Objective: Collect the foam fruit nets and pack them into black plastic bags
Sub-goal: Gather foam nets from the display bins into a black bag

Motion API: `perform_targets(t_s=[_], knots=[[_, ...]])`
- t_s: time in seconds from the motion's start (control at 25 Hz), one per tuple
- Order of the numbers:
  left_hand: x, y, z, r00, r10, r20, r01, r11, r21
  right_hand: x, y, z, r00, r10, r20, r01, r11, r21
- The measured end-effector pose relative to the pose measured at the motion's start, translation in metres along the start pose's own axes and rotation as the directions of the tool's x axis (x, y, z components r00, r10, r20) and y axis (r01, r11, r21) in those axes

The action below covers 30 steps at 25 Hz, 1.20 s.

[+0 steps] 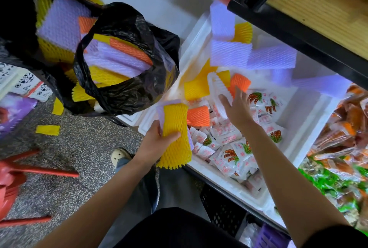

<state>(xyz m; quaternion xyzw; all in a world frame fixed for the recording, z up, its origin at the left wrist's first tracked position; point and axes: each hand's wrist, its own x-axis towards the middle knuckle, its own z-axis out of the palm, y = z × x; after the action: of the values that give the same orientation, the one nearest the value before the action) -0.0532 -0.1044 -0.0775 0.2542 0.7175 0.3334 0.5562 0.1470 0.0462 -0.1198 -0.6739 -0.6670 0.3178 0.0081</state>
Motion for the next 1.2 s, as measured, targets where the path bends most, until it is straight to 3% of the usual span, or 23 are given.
perform_targets(t_s=[0.08,0.2,0.28,0.4,0.52,0.68,0.76,0.88,1.04,1.12,1.2], knots=[[0.0,0.002,0.002,1.0,0.005,0.012,-0.005,1.0,0.003,0.001,0.001,0.006,0.999,0.037,-0.03,-0.036,0.999,0.026],[0.002,0.003,0.006,1.0,-0.006,0.028,0.006,1.0,0.009,0.008,0.003,0.006,0.984,0.166,-0.066,-0.146,0.961,0.234],[0.003,0.004,0.008,1.0,-0.01,0.025,0.01,1.0,0.024,0.01,0.0,0.002,0.983,0.178,-0.035,-0.158,0.935,0.317],[0.005,0.012,0.017,1.0,-0.02,-0.01,0.02,0.999,0.028,0.0,-0.012,-0.009,0.993,0.121,0.002,-0.115,0.932,0.345],[0.007,0.029,0.035,0.997,0.014,-0.077,-0.014,1.0,-0.009,-0.033,-0.028,-0.025,0.997,-0.049,0.066,0.023,0.94,0.341],[0.002,0.046,0.052,0.997,0.054,-0.055,-0.058,0.996,-0.064,-0.083,-0.039,-0.044,0.955,-0.188,0.231,0.019,0.812,0.584],[0.0,0.048,0.054,0.992,0.077,-0.097,-0.082,0.996,-0.047,-0.103,-0.039,-0.054,0.939,-0.252,0.234,0.035,0.747,0.664],[-0.007,0.055,0.055,0.988,0.119,-0.098,-0.116,0.993,0.038,-0.129,-0.034,-0.051,0.963,-0.264,0.059,0.161,0.734,0.66],[-0.028,0.073,0.054,0.961,0.258,-0.1,-0.243,0.96,0.14,-0.148,-0.032,-0.053,0.971,-0.109,-0.213,0.229,0.69,0.687],[-0.04,0.083,0.054,0.946,0.31,-0.099,-0.295,0.945,0.142,-0.152,-0.035,-0.061,0.957,-0.098,-0.274,0.244,0.784,0.57],[-0.055,0.095,0.055,0.955,0.298,0.0,-0.298,0.955,-0.009,-0.161,-0.04,-0.066,0.922,-0.215,-0.322,0.331,0.87,0.366]])
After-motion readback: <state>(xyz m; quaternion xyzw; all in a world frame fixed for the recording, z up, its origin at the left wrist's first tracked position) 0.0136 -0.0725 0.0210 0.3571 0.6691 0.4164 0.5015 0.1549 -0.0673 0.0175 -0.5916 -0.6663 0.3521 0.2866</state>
